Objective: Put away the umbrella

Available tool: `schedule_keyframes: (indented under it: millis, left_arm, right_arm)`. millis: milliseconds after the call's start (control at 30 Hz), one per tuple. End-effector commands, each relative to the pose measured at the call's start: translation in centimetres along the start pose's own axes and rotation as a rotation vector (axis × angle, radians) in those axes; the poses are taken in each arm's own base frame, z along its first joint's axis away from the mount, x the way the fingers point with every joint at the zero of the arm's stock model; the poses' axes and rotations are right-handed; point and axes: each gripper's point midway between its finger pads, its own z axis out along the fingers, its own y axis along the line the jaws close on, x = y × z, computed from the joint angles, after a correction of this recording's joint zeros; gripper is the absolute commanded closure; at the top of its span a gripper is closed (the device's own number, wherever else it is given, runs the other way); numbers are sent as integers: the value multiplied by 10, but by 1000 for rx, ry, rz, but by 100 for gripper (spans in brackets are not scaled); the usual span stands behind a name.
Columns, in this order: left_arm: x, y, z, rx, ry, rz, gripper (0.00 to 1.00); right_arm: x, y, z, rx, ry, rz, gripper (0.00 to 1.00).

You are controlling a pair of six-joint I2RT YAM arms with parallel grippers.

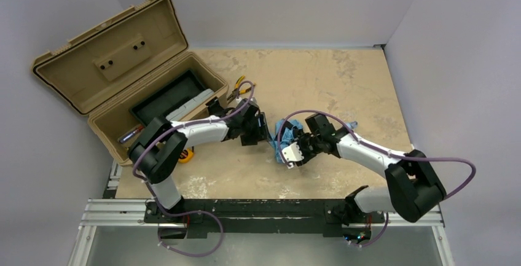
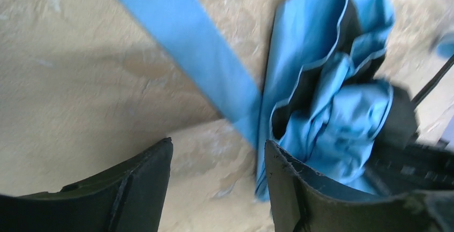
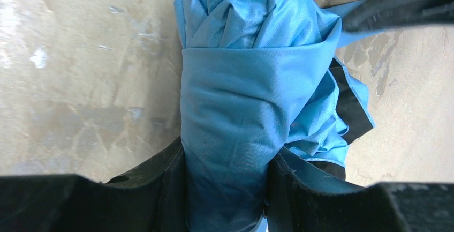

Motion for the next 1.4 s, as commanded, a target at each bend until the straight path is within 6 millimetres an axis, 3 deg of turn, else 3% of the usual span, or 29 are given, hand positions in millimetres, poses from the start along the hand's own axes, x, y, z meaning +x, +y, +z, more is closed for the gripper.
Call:
schedule_keyframes:
  millis: [0, 100, 233, 433, 467, 633, 800, 1067, 1367]
  left_arm:
    - [-7, 8, 18, -108, -26, -155, 39]
    - [-6, 13, 25, -148, -10, -168, 47]
    - [2, 24, 35, -200, 40, -159, 71]
    - [17, 36, 52, -241, 117, -133, 91]
    - [18, 38, 54, -250, 124, -127, 100]
    - [17, 52, 62, -290, 147, -108, 100]
    - [9, 55, 66, -281, 155, -92, 100]
    - [-8, 44, 69, -229, 159, -64, 100]
    - [-37, 36, 67, -188, 125, -63, 100]
  right_arm:
    - [-19, 6, -6, 33, -90, -16, 100]
    - [-26, -1, -10, 75, -114, -45, 100]
    - [-30, -8, -13, 95, -127, -54, 100]
    - [-39, -10, -14, 110, -154, -77, 100]
    - [-43, -13, -16, 124, -163, -85, 100]
    - [-56, -16, -21, 107, -202, -109, 100]
    - [-63, 13, 2, -49, -198, -89, 100]
    - [-73, 37, 22, -260, -168, -22, 100]
    - [-52, 79, 28, -485, -48, 164, 100]
